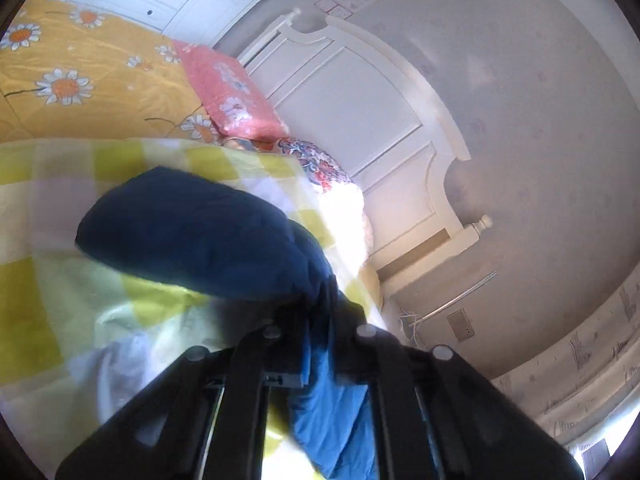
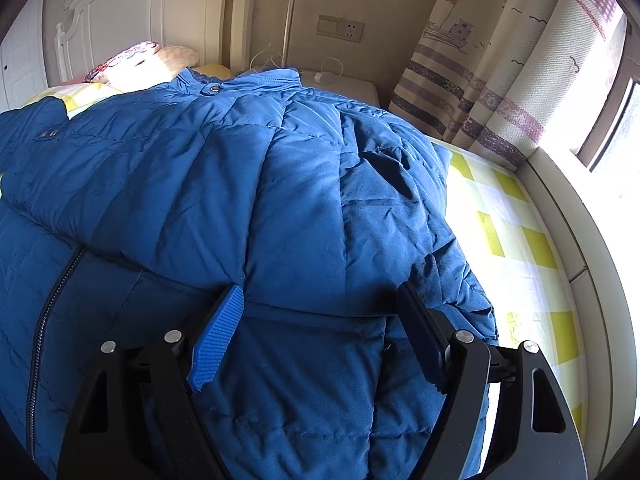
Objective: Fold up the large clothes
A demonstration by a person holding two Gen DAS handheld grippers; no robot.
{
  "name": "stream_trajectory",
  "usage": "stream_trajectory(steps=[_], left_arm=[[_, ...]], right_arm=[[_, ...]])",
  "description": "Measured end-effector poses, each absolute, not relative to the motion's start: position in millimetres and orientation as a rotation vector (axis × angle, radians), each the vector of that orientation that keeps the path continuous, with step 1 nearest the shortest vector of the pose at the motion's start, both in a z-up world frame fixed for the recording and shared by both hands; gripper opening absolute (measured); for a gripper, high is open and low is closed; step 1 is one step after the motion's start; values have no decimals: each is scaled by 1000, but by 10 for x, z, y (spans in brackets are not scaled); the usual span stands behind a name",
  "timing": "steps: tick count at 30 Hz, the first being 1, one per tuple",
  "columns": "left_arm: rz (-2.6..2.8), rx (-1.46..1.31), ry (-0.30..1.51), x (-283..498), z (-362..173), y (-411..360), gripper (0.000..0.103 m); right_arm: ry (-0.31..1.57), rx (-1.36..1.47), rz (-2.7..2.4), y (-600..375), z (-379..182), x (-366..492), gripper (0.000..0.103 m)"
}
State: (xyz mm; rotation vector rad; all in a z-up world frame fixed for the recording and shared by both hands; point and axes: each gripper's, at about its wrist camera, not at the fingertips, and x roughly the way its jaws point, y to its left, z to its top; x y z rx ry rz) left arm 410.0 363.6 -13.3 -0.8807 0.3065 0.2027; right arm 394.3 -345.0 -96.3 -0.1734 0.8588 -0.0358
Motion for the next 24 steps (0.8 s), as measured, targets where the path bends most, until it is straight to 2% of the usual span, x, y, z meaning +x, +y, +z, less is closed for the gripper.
stream_trajectory(steps=[5,8,10,14,17,19,21,23,24], left_arm=[[-62,-511,276,4234,624,2085,6],[-179,-224,318,4218,779,948,6],[-238,-71,366,4216,641,266,6],[-387,155,572,4175,7,-811,6],[-425,357,709,4162,-598,-1357,10],[-380,475,719,4083,-875,-1474,12],[-390,484,724,4068,-862,-1457,19],[-440,457,736,4020,-772,-1359,46],[-466,437,721,3959,-670,-1303,50]], right_arm=[[838,-190,-64,-3443,-942,3918,74],[829,-180,-86,-3482,-928,3910,74],[824,-157,-105,-3539,-917,3903,74],[822,-68,-124,-3710,-907,3887,74],[825,-7,-129,-3819,-915,3883,74],[829,16,-125,-3859,-924,3889,74],[830,25,-121,-3870,-926,3890,74],[828,28,-119,-3868,-925,3884,74],[827,33,-116,-3875,-924,3880,74]])
